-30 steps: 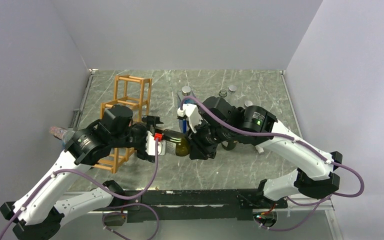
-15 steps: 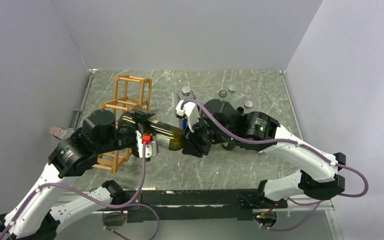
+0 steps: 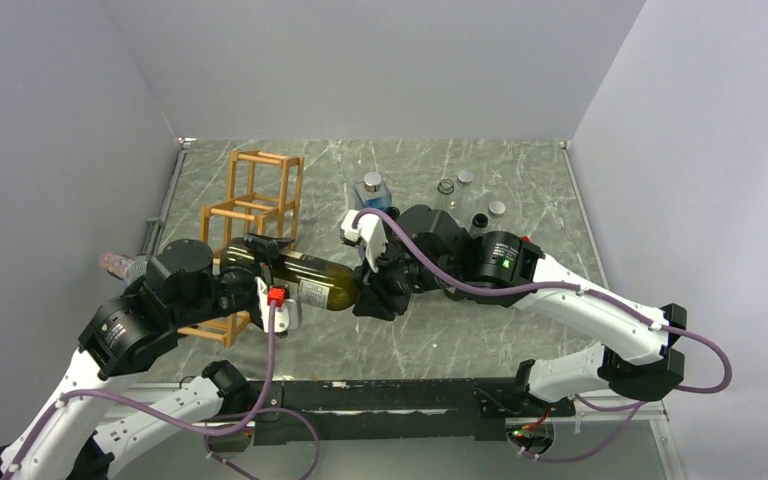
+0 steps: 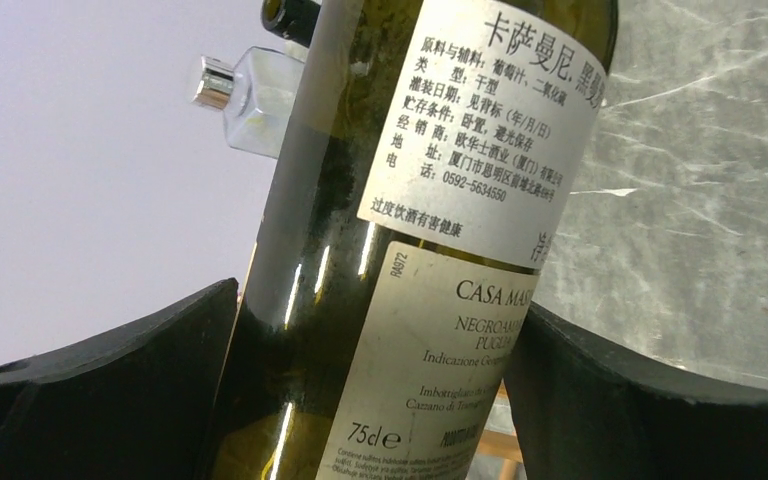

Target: Put the wine bottle on the wine rack

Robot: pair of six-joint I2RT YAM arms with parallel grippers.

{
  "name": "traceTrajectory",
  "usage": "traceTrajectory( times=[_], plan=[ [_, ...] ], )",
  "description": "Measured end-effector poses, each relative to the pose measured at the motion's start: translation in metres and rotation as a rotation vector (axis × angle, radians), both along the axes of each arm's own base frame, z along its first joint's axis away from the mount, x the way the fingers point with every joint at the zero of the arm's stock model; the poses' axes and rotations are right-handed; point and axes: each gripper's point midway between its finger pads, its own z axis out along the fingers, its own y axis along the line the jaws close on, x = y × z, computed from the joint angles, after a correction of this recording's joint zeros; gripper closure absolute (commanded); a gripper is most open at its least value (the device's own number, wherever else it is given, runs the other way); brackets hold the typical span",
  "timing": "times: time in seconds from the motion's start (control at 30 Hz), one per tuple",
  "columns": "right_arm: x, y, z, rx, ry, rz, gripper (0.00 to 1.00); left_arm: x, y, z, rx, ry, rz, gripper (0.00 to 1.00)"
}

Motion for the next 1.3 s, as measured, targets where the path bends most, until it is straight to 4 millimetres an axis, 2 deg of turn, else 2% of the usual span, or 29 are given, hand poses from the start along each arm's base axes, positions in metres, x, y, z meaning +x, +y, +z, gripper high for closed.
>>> traceTrajectory(
  times=[0.1,0.3,0.47,0.57,0.7,0.83,0.9,1.0,1.13,1.23,1.3],
  plan=[
    [-0.002,-0.002,0.000,0.002,0.037,0.020,1.00,-0.007,-0.003,-0.002,0.007,0.052,-0.027,0.01],
    [-0.002,-0.016,-0.005,-0.029,0.138,0.007,1.00,-0.033,-0.017,0.022,-0.007,0.133,-0.171,0.01],
    [-0.008,-0.016,-0.003,-0.018,0.172,0.027,1.00,-0.040,-0.020,0.013,0.014,0.189,-0.206,0.01],
    [-0.009,-0.016,-0.003,-0.017,0.174,0.030,1.00,-0.043,-0.018,0.016,0.000,0.175,-0.209,0.01],
    [-0.003,-0.014,-0.012,-0.028,0.163,0.011,1.00,-0.046,-0.013,0.033,-0.063,0.111,-0.196,0.01],
    [0.007,-0.013,-0.033,-0.075,0.150,-0.031,1.00,-0.049,-0.001,0.065,-0.186,0.005,-0.145,0.01],
    [0.013,-0.011,-0.045,-0.108,0.145,-0.050,1.00,-0.042,0.005,0.085,-0.297,-0.043,-0.071,0.01],
    [0.023,-0.008,-0.061,-0.155,0.131,-0.079,1.00,-0.018,0.019,0.108,-0.528,-0.060,0.123,0.01],
    [0.035,-0.008,-0.078,-0.208,0.107,-0.119,1.00,0.011,0.040,0.137,-0.781,0.030,0.370,0.01],
    [0.040,-0.011,-0.082,-0.226,0.089,-0.139,1.00,0.027,0.050,0.164,-0.928,0.107,0.506,0.01],
    [0.042,-0.012,-0.083,-0.231,0.078,-0.149,1.00,0.035,0.054,0.168,-1.002,0.148,0.573,0.01]
  ],
)
